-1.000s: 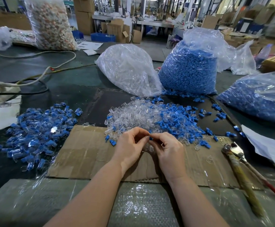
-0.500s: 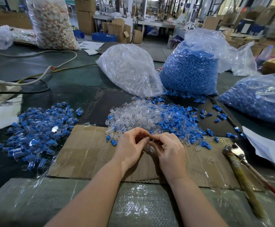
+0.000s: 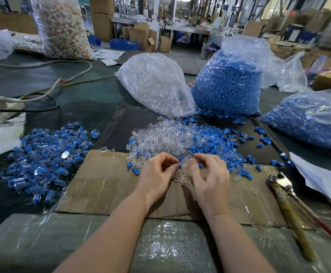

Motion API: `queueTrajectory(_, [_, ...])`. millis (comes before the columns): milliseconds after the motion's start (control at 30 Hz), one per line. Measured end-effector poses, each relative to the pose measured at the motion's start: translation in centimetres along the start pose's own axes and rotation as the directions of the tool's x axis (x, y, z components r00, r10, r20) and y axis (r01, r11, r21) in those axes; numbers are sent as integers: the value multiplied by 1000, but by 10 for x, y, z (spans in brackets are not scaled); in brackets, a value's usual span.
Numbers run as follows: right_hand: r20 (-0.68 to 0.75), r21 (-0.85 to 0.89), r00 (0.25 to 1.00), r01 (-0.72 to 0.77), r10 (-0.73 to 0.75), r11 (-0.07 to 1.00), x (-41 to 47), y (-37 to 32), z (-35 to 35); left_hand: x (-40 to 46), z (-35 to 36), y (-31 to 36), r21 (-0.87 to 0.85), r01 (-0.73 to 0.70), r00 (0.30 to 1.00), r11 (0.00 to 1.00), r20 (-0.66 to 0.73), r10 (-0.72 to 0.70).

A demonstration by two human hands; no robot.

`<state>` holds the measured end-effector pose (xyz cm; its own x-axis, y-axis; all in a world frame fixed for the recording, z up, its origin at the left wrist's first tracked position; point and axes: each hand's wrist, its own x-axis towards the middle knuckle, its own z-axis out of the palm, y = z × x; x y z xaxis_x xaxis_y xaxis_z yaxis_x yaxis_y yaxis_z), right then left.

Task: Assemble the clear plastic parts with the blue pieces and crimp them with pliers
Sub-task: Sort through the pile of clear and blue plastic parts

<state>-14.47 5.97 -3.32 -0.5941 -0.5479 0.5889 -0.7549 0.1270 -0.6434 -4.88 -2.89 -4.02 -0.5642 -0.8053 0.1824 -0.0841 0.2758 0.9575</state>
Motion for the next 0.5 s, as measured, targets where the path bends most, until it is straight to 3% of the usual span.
queueTrajectory(167, [-164, -182, 961, -252, 224, 950, 7, 10, -8, -1, -1, -1, 6, 2, 1000, 1000, 2, -2])
queueTrajectory(300, [-153, -336, 886, -464, 438, 820, 11, 20, -14, -2, -1, -1, 17, -7, 1000, 1000, 4, 7])
queueTrajectory(500, [-121, -402, 843, -524, 523, 751, 14, 24, -19, -1, -2, 0, 38, -7, 1000, 999, 4, 7])
